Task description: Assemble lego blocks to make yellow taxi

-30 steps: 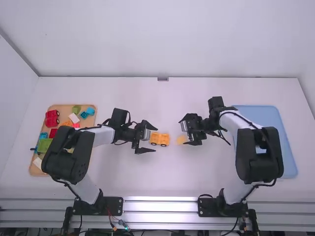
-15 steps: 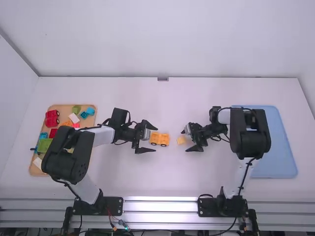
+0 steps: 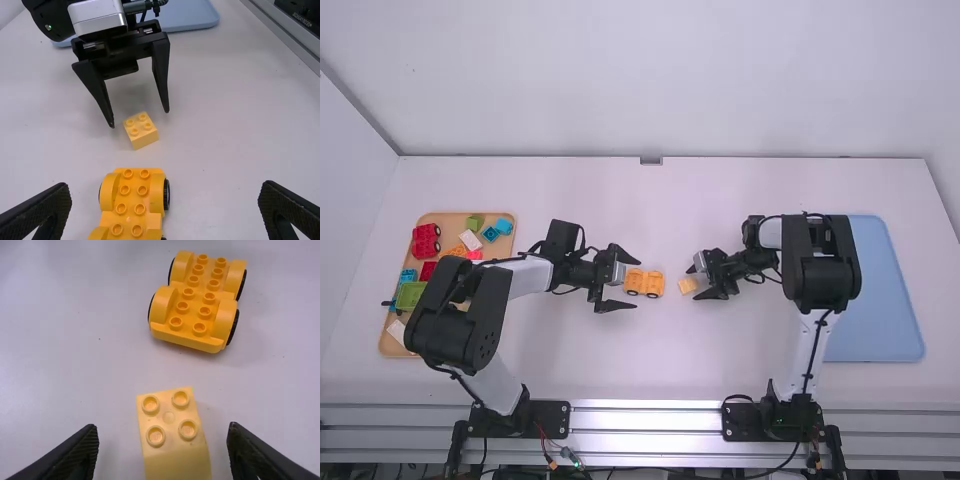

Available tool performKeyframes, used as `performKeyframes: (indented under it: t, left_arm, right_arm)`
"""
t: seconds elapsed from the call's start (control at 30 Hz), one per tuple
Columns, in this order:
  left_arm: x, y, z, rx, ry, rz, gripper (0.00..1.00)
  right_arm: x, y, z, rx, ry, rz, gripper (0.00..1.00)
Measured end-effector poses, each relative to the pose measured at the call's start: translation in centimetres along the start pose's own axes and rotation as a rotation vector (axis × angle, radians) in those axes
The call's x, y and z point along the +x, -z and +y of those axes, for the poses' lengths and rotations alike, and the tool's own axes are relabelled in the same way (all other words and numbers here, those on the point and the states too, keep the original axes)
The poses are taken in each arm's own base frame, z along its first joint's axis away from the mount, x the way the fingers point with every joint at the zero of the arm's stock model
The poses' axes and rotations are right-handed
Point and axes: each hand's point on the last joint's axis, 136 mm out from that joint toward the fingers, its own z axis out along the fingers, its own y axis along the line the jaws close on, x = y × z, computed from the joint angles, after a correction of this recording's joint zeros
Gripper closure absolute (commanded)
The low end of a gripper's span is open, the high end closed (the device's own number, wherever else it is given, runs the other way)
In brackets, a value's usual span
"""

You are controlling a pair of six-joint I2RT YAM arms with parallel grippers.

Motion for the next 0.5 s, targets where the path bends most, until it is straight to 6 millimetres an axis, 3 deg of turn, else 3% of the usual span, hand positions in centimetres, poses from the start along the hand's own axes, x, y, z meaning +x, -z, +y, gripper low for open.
performKeyframes:
  t: [0.17, 0.37, 0.5]
  left_arm:
    - [0.0, 0.0, 0.0, 0.0, 0.0, 0.0, 0.01]
    - [0.0, 0.0, 0.0, 0.0, 0.0, 0.0, 0.01]
    - [0.0, 0.0, 0.0, 0.0, 0.0, 0.0, 0.01]
  right_arm:
    - [-0.1, -0.8, 0.1, -0.024, 0.025, 0.021, 0.4]
    - [0.3, -1.9, -0.9, -0.016, 0.016, 0.075, 0.57]
    - [0.3, -2.2, -0.6, -0.033, -0.029, 0.091, 0.59]
